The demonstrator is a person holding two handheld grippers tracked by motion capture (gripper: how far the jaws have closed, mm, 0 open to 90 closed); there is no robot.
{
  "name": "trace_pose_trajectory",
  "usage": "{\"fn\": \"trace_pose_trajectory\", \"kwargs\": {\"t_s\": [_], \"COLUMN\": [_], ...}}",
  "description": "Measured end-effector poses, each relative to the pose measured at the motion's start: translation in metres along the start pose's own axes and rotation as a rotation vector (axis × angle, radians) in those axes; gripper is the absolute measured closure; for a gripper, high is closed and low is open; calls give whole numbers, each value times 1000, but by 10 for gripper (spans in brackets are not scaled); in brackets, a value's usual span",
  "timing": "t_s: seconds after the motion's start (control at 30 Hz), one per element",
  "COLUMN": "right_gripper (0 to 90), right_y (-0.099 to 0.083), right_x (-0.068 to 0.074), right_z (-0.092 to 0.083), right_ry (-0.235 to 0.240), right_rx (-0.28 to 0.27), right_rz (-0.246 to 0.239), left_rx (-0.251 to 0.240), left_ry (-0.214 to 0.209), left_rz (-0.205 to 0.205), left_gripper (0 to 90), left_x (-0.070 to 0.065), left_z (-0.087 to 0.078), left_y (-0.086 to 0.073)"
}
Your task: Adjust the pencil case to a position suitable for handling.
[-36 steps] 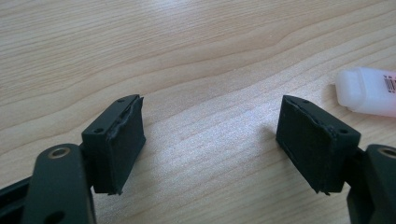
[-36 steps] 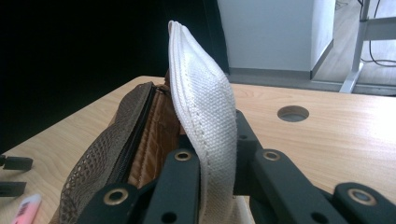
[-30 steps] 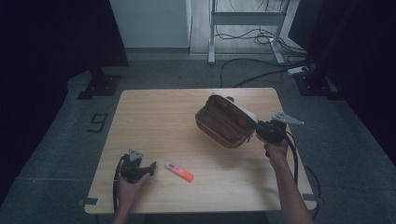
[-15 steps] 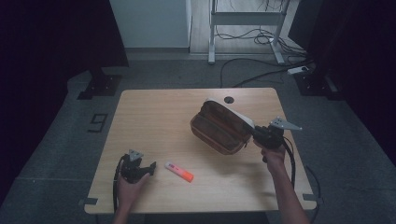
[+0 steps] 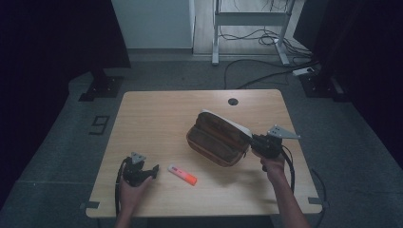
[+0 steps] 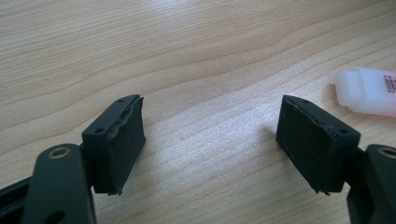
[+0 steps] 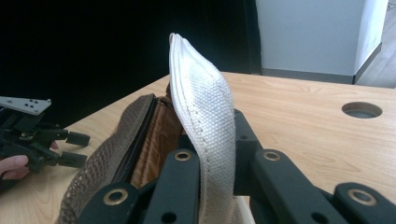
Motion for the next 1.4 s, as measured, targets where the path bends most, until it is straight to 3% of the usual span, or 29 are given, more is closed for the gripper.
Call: {"fn": "trace_pose_trajectory", "kwargs": {"t_s": [0.4, 0.57, 0.7, 0.83, 1.0, 1.1, 1.4], "right_gripper": [823, 820, 815, 807, 789, 763, 747], "right_y": [-17, -23, -26, -27, -26, -29, -34], "right_x": [6, 7, 1, -5, -9, -14, -23], "right_z": [16, 23, 22, 21, 18, 19, 23], "right_ry": [-2, -29, -33, -57, -95, -154, -209], "right_rx": [82, 124, 127, 151, 172, 216, 255], "right_rz": [-24, -52, -36, -18, -44, -50, -59], "left_rx": [0, 0, 0, 0, 0, 0, 0], "left_ry": [0, 0, -1, -1, -1, -1, 0], "left_rz": [0, 0, 1, 0, 1, 1, 1], "left_gripper": [231, 231, 231, 231, 231, 231, 232], "left_x": [0, 0, 0, 0, 0, 0, 0], "left_z": [0, 0, 0, 0, 0, 0, 0], "left_y": [0, 0, 0, 0, 0, 0, 0]}}
Point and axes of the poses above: each handheld gripper's, and its own axes: z roughly forward along the jaws, y roughly out of its top, x roughly to its left, the point moved 1 cm from there along z, roughly forward along the jaws, and after that the axes turned 14 degrees about z, right-handed, at the moved point
